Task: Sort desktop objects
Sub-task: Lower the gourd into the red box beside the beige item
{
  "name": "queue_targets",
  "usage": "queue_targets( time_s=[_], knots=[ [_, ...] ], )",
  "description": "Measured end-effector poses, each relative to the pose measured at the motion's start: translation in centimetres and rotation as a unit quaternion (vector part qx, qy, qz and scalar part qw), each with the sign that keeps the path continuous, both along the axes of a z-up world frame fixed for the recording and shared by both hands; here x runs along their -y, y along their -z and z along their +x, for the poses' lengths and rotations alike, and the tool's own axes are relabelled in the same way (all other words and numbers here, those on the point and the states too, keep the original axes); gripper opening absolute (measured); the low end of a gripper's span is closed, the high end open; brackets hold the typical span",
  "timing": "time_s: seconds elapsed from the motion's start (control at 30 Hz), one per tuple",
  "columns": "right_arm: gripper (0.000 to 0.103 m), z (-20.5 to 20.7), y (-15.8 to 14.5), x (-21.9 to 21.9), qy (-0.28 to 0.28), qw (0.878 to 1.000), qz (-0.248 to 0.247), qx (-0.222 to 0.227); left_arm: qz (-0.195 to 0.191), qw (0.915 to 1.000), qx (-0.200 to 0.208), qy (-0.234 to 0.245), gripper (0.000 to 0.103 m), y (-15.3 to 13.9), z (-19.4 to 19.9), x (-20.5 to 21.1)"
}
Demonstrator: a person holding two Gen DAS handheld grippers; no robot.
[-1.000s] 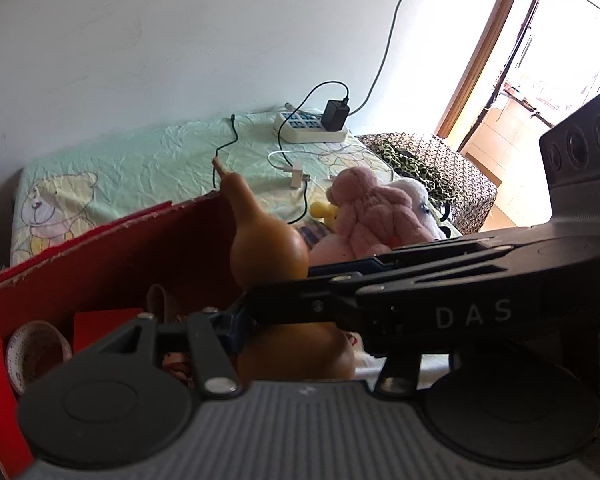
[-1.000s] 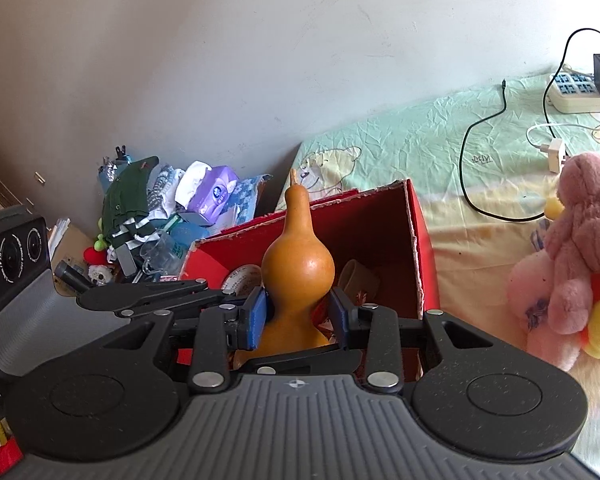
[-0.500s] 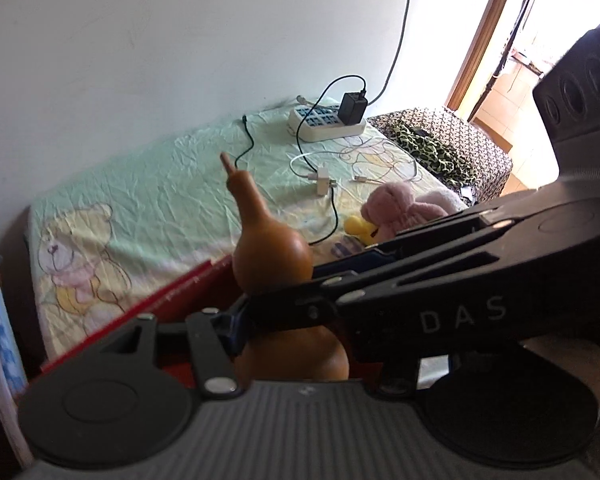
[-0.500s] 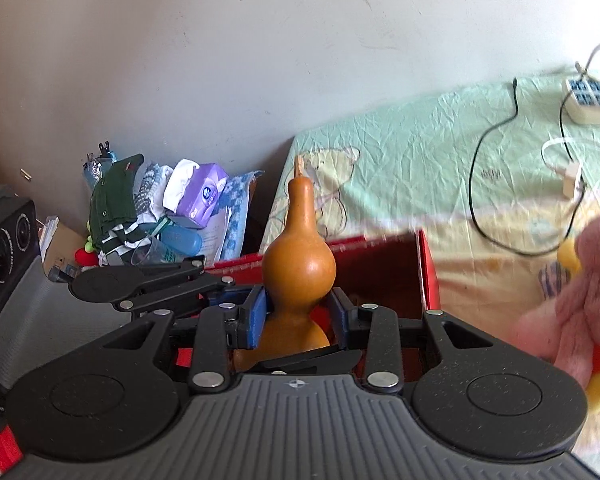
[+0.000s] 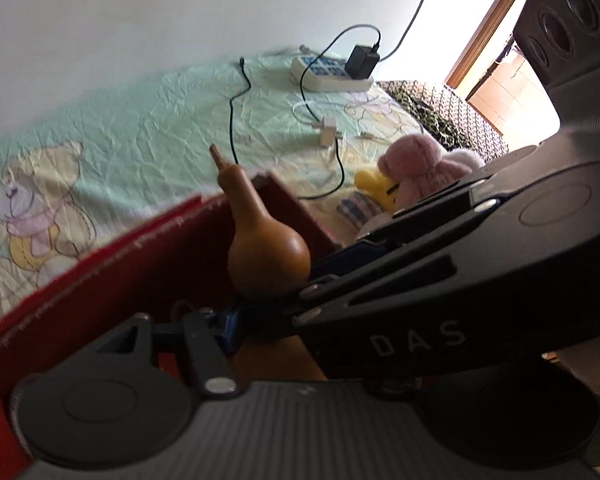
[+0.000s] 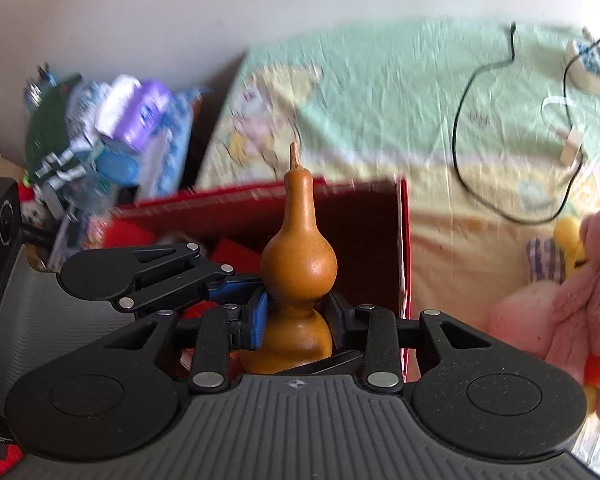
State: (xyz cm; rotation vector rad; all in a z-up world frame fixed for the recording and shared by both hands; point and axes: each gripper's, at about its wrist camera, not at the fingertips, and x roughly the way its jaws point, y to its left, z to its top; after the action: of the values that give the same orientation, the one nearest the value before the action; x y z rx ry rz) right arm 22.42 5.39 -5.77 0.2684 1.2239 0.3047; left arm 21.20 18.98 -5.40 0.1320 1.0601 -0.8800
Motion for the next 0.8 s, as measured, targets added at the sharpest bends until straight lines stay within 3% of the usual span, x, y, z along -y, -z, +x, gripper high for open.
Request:
queue_targets(
  time_s=[0.1, 0.17, 0.4, 0.63, 0.8],
  knots=[
    [0.034, 0.5, 2.3, -0.5, -0.008, 0.999, -0.01, -0.035, 0.005, 0.9994, -0.034, 0.009, 0.057, 2.5, 0.4, -0.3],
    [0.034, 0.3, 2.2, -1.5, -0.024, 0.999, -0.038, -0.025, 0.006, 0.9987, -0.048, 0.016, 0.057, 3.4, 0.5, -0.4],
    [0.033, 0.9, 2.3, -3.1, -0.055, 0.994, -0.086, -0.046, -0.007, 0.996, -0.08, 0.039, 0.06, 4.3, 1.1, -0.7],
    [0.033, 1.6, 3.2, -4.1, -0.091, 0.983, -0.132, -0.094, -0.005, 0.9898, -0.099, 0.102, 0.064, 4.8, 0.5, -0.7],
    [0.032, 2.7, 3.7, -4.8, -0.097, 0.975, -0.16, -0.123, -0.019, 0.988, -0.118, 0.097, 0.073, 5.4, 1.2, -1.2]
  ],
)
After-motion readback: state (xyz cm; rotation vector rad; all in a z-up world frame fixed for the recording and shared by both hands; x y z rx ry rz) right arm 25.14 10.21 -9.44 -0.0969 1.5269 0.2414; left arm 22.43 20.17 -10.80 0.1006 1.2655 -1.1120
